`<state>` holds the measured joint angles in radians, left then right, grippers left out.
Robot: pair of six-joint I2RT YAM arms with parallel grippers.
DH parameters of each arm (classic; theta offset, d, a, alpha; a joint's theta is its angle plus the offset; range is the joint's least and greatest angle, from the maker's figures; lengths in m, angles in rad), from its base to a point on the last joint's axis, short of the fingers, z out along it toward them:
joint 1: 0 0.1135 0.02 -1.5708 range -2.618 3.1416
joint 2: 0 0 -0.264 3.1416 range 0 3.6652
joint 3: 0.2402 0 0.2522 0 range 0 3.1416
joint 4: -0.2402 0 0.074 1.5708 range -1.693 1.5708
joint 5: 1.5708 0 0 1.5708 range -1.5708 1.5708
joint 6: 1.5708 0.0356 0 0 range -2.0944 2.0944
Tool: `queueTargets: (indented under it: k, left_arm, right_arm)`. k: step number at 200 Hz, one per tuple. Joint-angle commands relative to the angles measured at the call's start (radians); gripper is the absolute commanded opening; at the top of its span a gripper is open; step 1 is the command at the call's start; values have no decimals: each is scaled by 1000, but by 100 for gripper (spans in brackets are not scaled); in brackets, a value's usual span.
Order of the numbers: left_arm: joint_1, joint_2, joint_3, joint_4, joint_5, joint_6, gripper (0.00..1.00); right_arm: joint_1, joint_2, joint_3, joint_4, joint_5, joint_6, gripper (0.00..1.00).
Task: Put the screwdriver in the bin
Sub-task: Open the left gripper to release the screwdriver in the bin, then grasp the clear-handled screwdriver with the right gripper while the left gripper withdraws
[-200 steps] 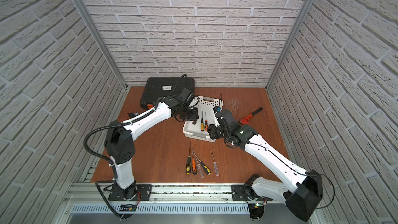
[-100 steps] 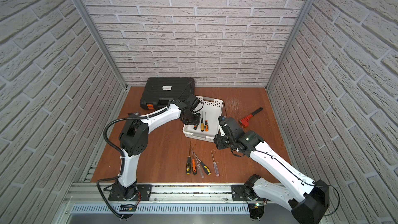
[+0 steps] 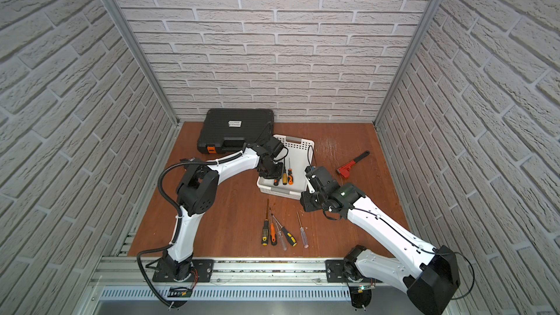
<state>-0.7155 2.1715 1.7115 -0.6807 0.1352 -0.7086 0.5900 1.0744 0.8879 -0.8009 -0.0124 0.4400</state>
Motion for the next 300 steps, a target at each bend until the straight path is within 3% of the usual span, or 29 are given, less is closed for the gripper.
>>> queueTargets:
  k: [1, 99, 139, 193, 219, 261, 300]
  left_arm:
    - [-4, 8, 17, 26, 12, -5, 14]
    - [-12, -65, 21, 19, -32, 19, 40]
    - [-15, -135, 15, 15, -26, 41, 43]
    - [-16, -439, -215, 100, -109, 47, 52]
    - [-13, -599, -359, 96, -233, 50, 55]
    - [20, -805, -558, 81, -382, 24, 61]
    - [64, -875, -653, 46, -418, -9, 61]
  right_arm:
    - [1, 3, 18, -13, 46, 8, 46]
    - [1, 15, 31, -6, 45, 20, 46]
    - [2, 16, 19, -10, 15, 34, 44]
    - [50, -36, -59, -40, 45, 86, 43]
    - [111, -48, -85, -41, 61, 113, 43]
    - [282, 29, -131, -11, 110, 218, 45]
    - [356, 158, -147, 51, 123, 292, 44]
